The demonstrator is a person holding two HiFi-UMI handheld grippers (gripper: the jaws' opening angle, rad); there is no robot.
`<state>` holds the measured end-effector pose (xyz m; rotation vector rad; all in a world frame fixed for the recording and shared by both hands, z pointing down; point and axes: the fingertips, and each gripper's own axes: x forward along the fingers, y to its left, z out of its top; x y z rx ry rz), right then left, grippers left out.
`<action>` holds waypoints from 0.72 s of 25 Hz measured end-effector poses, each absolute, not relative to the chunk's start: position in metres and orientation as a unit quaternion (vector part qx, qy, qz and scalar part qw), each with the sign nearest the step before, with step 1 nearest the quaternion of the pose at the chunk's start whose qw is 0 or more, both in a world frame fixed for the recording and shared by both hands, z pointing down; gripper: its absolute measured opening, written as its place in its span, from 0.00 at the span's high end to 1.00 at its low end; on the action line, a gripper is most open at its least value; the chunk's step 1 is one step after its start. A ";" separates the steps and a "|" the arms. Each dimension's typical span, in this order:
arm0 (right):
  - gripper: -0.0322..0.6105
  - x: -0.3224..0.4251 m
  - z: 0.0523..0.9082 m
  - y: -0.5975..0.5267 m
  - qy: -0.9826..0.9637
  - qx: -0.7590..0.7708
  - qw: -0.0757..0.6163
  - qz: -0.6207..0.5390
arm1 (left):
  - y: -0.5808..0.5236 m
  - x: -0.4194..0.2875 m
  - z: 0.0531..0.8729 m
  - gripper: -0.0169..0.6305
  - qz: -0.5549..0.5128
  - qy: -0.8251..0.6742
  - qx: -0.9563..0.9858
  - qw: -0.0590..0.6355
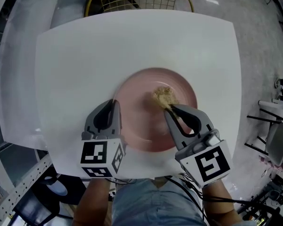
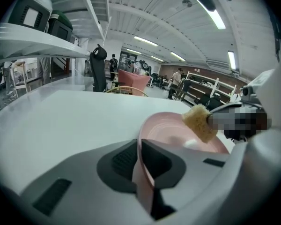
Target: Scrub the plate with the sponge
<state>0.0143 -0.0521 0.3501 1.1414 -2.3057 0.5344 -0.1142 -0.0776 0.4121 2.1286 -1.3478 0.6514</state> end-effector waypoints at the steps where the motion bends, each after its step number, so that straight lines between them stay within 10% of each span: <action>1: 0.89 0.014 0.351 -0.052 -0.848 0.420 0.255 0.198 | -0.078 -0.114 0.412 0.94 0.242 -0.500 0.789 0.263; 18: 0.89 0.019 0.322 -0.040 -0.863 0.422 0.206 0.184 | -0.060 -0.141 0.358 0.87 0.204 -0.566 0.774 0.200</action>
